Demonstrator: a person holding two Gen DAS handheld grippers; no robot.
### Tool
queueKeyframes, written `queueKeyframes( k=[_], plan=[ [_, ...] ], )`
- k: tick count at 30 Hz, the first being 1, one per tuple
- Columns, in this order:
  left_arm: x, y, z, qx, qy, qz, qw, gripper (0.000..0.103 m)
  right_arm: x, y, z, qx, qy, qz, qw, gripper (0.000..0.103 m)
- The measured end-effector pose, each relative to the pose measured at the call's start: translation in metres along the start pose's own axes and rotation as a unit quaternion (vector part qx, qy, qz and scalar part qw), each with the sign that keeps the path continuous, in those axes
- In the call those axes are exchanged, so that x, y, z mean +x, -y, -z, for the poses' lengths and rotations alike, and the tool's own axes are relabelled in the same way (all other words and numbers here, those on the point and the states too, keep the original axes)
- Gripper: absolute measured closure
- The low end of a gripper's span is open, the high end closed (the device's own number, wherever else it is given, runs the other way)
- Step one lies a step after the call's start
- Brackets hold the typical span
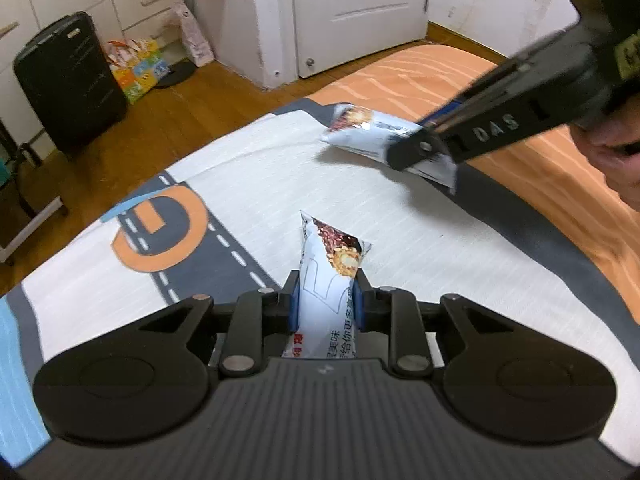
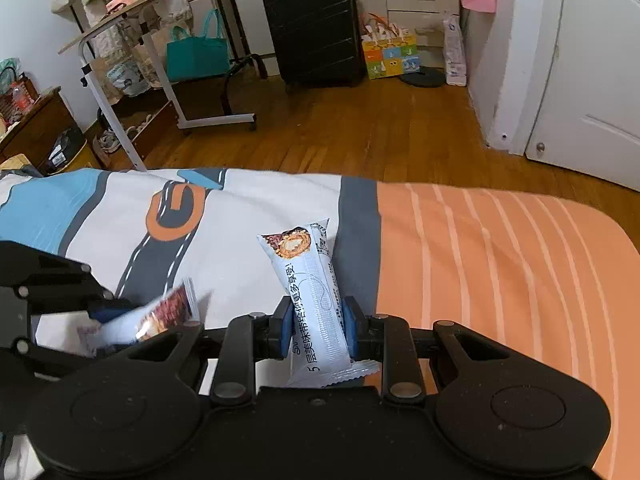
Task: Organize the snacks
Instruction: 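Carry both held chocolate bars over the pink box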
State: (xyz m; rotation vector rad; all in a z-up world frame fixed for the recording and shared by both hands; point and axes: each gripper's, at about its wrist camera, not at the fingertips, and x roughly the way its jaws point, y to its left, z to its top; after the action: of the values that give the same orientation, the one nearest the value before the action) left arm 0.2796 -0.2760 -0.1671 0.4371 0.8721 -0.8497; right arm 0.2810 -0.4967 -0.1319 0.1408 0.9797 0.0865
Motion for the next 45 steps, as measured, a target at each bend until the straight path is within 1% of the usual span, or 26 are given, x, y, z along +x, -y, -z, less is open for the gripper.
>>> queueKeyframes(
  k=[4,6,10,15,17,19,22,26,29,34,37,41,45],
  plan=[
    [-0.014,-0.006,0.002,-0.028,0.011,-0.008,0.9995,0.079,-0.01,-0.008,0.011,0.008,0.004,-0.001,1.0,0.073],
    [-0.023,-0.01,0.005,-0.048,0.012,-0.004,0.9988,0.079,-0.015,-0.016,0.018,0.005,0.004,0.001,1.0,0.073],
    [-0.042,-0.018,0.016,-0.087,0.01,-0.002,0.9961,0.079,-0.019,-0.035,0.031,0.005,-0.016,0.011,1.0,0.073],
    [-0.071,-0.02,0.034,-0.12,0.003,-0.006,0.9928,0.079,-0.03,-0.063,0.045,-0.015,-0.031,0.013,0.999,0.073],
    [-0.085,-0.019,0.044,-0.129,-0.002,-0.006,0.9917,0.079,-0.04,-0.075,0.05,-0.018,-0.026,0.008,0.999,0.073],
    [-0.096,-0.017,0.048,-0.139,-0.013,0.008,0.9902,0.079,-0.051,-0.088,0.055,-0.025,-0.009,0.006,1.0,0.073],
    [-0.114,-0.013,0.052,-0.145,-0.021,0.019,0.989,0.079,-0.064,-0.108,0.058,-0.033,0.002,0.008,0.999,0.073],
    [-0.143,-0.007,0.062,-0.153,-0.022,0.026,0.9876,0.079,-0.085,-0.126,0.065,-0.04,0.009,-0.01,0.999,0.073],
    [-0.166,-0.003,0.074,-0.153,-0.026,0.012,0.9878,0.079,-0.098,-0.138,0.072,-0.04,0.012,-0.02,0.999,0.073],
    [-0.204,-0.001,0.104,-0.173,-0.03,0.002,0.9844,0.079,-0.119,-0.159,0.085,-0.046,0.023,-0.042,0.998,0.073],
    [-0.221,0.0,0.124,-0.183,-0.037,-0.01,0.9824,0.079,-0.129,-0.177,0.095,-0.06,0.014,-0.062,0.996,0.073],
    [-0.245,0.003,0.15,-0.194,-0.045,-0.013,0.98,0.079,-0.142,-0.203,0.107,-0.085,-0.001,-0.086,0.993,0.073],
    [-0.274,0.002,0.171,-0.203,-0.036,-0.033,0.9779,0.079,-0.16,-0.23,0.112,-0.111,0.001,-0.116,0.987,0.073]
  ],
)
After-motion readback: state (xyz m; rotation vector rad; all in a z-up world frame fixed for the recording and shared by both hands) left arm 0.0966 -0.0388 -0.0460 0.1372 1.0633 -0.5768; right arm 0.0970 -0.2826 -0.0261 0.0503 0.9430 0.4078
